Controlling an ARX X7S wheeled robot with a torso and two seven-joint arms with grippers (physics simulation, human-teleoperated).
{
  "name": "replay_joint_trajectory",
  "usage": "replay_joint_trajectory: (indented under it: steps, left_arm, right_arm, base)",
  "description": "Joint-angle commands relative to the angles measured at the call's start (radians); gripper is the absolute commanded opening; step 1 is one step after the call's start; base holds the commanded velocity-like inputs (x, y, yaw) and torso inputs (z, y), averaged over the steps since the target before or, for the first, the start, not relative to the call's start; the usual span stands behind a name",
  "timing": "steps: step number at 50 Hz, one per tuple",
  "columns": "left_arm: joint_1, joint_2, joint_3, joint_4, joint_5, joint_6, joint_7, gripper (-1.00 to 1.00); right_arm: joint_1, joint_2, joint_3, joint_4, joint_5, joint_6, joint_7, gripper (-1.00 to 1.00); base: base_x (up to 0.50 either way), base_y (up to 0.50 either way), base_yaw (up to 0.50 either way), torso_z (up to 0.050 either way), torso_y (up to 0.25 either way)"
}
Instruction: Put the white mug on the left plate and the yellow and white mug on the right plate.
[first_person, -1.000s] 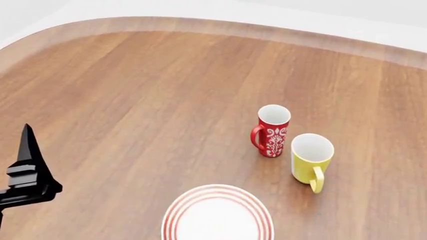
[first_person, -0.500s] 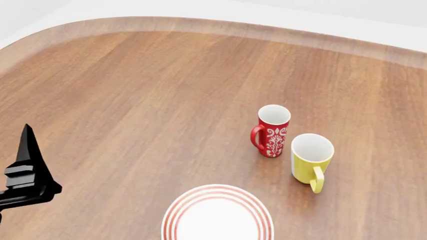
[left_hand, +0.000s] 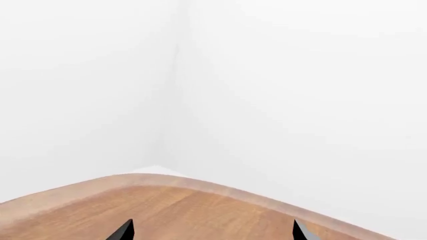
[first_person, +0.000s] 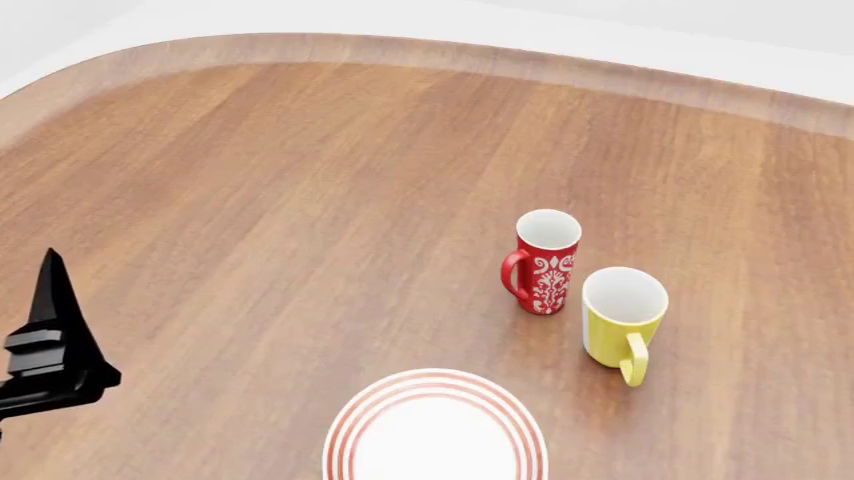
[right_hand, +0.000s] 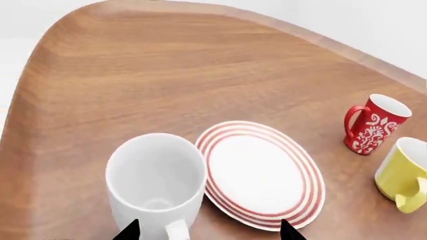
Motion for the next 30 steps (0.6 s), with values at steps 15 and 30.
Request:
replay_joint_trajectory:
  steps: [15, 30]
  left_arm:
    - [0.003, -0.010, 0.002, 0.000, -0.003, 0.015, -0.012, 1.00]
    - [0.006, -0.017, 0.009, 0.009, -0.005, 0.015, -0.021, 1.00]
  right_arm:
    - [0.064, 0.047, -0.116, 0.051, 0.055, 0.017, -0.193, 1.00]
    - [0.109, 0.094, -0.098, 0.038, 0.114, 0.093, -0.229, 1.00]
  base:
    - [0.00, 0.00, 0.00, 0.000, 0.000]
    - [0.00, 0.00, 0.00, 0.000, 0.000]
